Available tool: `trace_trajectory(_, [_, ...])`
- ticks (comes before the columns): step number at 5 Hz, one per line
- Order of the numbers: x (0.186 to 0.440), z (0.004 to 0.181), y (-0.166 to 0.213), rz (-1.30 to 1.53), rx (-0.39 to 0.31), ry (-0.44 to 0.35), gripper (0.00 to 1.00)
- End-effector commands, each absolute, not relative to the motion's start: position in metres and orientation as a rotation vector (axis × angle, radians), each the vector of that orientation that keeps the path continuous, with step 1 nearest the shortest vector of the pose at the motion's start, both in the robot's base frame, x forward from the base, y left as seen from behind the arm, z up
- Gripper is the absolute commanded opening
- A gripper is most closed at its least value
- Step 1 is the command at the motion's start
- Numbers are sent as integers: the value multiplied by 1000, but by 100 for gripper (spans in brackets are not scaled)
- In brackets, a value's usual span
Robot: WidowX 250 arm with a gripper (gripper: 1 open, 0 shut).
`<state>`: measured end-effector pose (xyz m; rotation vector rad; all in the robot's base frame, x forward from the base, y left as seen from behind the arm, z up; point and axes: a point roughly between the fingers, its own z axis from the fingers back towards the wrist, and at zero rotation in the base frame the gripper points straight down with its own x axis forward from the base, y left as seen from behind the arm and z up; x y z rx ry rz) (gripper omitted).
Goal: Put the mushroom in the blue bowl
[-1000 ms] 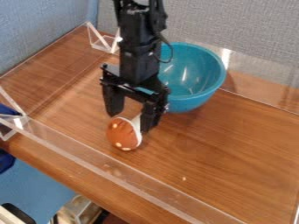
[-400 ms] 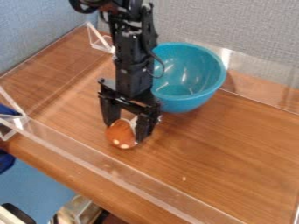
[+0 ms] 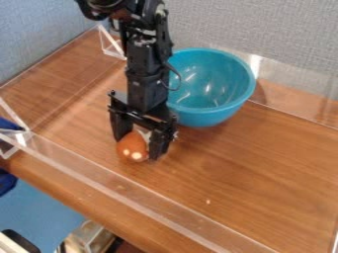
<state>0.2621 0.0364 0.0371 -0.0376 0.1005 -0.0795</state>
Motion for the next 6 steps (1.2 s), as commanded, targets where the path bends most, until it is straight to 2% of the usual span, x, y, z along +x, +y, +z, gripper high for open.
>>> trace_trajectory(1, [270, 39, 38, -76, -38, 73, 0])
trace_trajectory(6, [269, 49, 27, -154, -93, 37, 0])
